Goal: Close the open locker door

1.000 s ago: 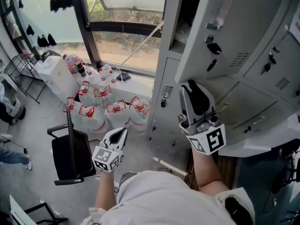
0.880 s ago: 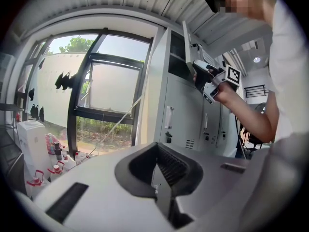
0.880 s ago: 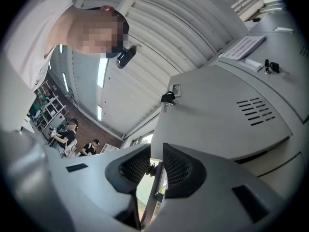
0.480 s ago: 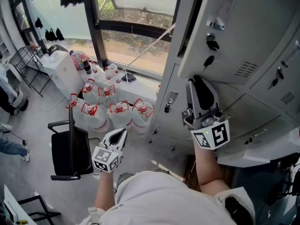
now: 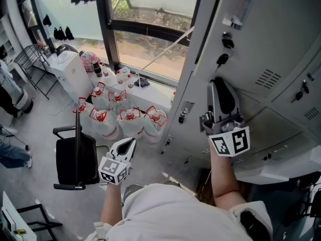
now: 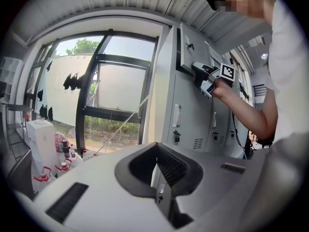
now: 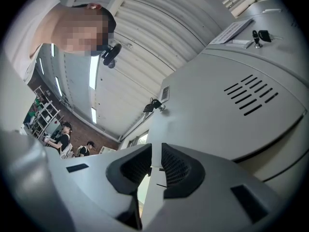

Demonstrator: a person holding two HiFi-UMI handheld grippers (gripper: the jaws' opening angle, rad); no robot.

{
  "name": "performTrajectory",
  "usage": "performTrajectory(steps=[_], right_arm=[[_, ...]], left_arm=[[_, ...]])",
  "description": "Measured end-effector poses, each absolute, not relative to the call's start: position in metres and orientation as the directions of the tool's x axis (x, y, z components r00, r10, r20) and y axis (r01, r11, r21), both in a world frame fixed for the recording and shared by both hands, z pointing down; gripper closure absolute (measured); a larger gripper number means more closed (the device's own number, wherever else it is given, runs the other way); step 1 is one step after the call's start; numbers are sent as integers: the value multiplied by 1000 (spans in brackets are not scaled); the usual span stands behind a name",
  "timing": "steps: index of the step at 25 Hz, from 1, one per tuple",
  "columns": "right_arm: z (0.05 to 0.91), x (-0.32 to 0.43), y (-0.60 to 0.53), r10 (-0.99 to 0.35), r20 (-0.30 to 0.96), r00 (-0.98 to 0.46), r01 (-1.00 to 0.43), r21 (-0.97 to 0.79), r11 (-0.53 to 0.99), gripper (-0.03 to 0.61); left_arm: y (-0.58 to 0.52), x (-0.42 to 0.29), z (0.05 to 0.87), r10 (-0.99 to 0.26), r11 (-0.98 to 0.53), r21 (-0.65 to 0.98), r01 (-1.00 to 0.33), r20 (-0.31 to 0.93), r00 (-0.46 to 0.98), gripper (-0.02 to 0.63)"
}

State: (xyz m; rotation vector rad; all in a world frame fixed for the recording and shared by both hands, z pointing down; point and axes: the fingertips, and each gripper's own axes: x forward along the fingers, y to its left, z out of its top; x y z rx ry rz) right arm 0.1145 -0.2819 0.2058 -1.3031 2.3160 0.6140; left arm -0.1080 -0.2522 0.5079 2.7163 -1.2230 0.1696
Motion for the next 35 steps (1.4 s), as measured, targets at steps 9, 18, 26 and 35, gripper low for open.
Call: performTrajectory(steps=[9,18,26,35], right_arm=[[207,127,-301,-719,-535,-443,-882,117,456,528],[204,130,-310,-740,-539,-403,-891,46,452,533],[202,142,-319,-772,-534,-344,-878,-108,466,538],[200,153,-323,-792,-539,-288,-859,-219,462,585]], left_arm=[[-251,-113,510,-748,-632,99,-768,178,639,611],[-249,-126,513,-772,-600,101,-793,185,608,611],[-243,-135,515,-790,-578,96,-810,184,585,611],[-235,-144,517,-798,-565,98,-820,188,572,611]])
